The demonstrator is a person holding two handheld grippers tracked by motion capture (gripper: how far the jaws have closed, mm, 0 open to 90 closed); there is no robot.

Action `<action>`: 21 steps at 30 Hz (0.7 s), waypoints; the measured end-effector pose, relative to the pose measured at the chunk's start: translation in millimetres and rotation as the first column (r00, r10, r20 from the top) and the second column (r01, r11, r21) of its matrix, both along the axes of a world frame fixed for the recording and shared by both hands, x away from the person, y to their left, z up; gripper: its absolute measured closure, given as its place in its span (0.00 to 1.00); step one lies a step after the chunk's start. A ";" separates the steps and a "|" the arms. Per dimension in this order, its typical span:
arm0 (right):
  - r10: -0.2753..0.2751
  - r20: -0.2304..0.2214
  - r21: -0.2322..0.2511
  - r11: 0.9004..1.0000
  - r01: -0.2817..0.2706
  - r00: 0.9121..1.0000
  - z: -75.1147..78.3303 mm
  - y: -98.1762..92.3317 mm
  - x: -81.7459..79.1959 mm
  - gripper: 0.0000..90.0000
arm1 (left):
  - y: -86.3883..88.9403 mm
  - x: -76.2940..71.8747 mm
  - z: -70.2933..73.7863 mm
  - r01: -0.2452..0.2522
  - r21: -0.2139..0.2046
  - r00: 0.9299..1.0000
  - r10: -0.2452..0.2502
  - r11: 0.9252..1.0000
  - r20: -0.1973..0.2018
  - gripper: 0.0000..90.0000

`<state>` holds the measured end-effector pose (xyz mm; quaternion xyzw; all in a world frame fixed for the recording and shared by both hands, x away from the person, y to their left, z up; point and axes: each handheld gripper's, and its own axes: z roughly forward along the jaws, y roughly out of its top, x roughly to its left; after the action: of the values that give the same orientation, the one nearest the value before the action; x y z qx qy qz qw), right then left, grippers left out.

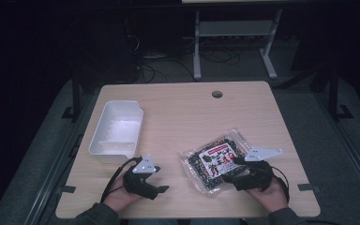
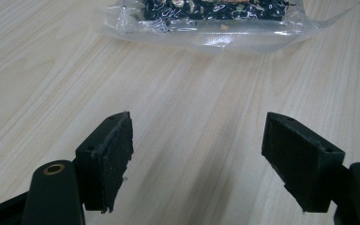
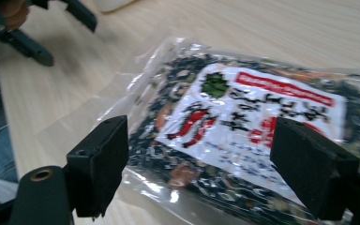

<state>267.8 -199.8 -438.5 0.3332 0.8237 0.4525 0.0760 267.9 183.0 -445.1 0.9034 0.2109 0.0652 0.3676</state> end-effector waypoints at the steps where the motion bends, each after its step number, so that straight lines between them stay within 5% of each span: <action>1: -0.010 -0.001 -0.002 1.000 0.010 1.000 1.0 -1.9 1.0 0.21 | -0.2 -0.1 0.0 0.000 0.000 1.000 0.000 1.000 -0.001 0.27; 13: -0.185 -0.020 0.032 0.982 0.186 0.983 12.9 -46.9 17.7 0.20 | -1.8 -0.4 -0.5 0.005 -0.001 1.000 -0.005 1.000 -0.001 0.27; 21: -0.321 -0.056 0.085 0.942 0.325 0.945 13.3 -88.7 20.6 0.22 | -1.9 0.0 -0.6 0.004 -0.002 1.000 -0.004 1.000 -0.003 0.27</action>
<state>288.4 -288.5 -425.2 0.4762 0.7372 0.4650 0.1164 267.9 181.2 -445.7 0.9036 0.2097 0.0630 0.3682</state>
